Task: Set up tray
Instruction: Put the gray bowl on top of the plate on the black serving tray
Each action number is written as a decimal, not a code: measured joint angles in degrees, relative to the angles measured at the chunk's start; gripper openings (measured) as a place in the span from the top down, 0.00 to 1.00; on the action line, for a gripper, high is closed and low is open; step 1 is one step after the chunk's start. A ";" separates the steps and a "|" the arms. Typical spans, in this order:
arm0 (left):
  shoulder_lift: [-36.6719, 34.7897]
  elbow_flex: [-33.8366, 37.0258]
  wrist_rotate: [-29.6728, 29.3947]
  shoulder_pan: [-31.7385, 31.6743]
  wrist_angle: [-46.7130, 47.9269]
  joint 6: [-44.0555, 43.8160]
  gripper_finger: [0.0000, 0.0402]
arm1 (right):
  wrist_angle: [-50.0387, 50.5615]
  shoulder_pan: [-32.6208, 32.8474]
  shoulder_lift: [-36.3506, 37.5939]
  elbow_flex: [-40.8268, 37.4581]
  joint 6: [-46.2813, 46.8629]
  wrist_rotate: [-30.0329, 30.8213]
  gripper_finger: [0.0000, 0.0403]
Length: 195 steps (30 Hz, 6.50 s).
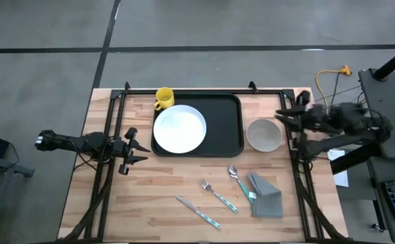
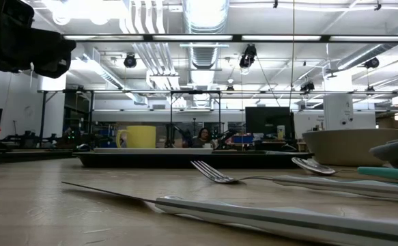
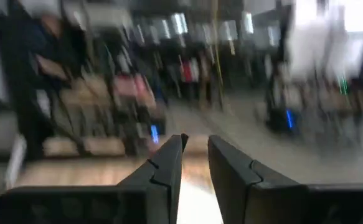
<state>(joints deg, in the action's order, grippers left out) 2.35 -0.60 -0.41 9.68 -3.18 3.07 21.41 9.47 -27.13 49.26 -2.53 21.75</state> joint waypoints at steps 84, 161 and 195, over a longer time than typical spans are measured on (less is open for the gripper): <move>0.00 -0.02 0.00 0.00 0.00 -0.01 0.75 | 40.07 0.00 -44.20 0.28 23.45 -8.87 0.53; -0.02 -0.02 0.00 -0.01 0.02 -0.02 0.75 | 27.23 -12.52 -90.89 50.74 -26.29 -8.39 0.98; -0.01 -0.02 -0.01 0.00 0.02 -0.01 0.75 | 23.10 -12.88 -101.59 59.66 -29.66 -14.27 0.98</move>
<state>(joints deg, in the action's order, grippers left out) 2.34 -0.62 -0.42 9.68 -3.17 3.06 44.51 -3.40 -128.73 108.92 -32.19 7.49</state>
